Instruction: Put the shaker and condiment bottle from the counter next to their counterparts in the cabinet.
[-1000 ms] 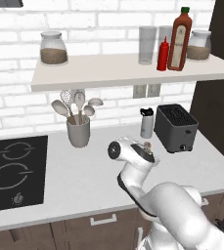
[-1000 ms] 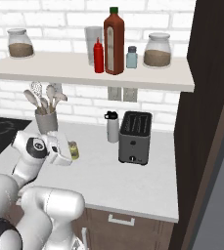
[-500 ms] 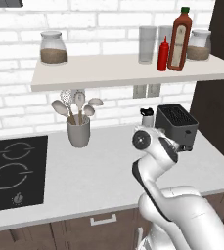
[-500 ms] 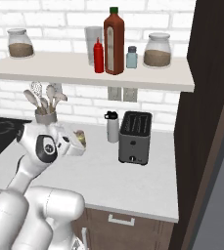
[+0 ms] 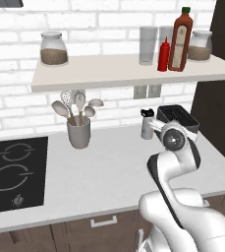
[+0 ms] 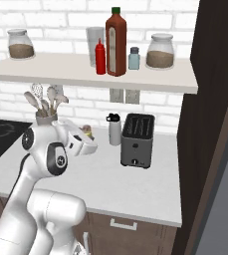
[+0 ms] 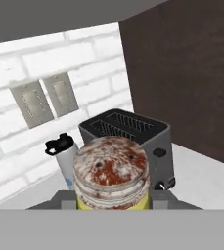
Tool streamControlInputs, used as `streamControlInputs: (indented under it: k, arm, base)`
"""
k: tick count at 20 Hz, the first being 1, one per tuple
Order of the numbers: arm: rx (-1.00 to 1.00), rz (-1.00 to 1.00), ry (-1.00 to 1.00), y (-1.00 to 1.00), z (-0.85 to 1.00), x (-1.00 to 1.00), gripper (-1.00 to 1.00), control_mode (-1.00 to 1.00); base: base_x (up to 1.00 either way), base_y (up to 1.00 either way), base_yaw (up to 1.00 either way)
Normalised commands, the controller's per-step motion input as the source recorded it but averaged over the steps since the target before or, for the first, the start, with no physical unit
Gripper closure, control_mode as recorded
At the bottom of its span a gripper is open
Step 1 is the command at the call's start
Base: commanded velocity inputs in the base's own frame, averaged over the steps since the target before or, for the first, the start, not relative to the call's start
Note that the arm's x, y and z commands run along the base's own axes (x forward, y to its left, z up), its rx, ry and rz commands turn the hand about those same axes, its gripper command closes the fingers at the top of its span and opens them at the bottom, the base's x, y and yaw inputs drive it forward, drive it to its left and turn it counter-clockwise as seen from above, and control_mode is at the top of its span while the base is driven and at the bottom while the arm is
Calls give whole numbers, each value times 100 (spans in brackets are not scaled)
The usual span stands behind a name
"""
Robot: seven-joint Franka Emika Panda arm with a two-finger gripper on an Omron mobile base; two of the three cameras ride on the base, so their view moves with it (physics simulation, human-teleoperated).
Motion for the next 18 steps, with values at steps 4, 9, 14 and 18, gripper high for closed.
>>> streamControlInputs:
  k: [4,9,14,18]
  arm:
    - [0,14,-7,-19,47,-13,100,-100]
    - [0,13,-7,-21,37,-29,100,-100]
    - [0,11,-5,-26,32,-44,100,-100]
    - [0,9,-2,-26,36,-43,100,-100]
  base:
    - [0,0,0]
    - [0,0,0]
    - [0,0,0]
    - [0,0,0]
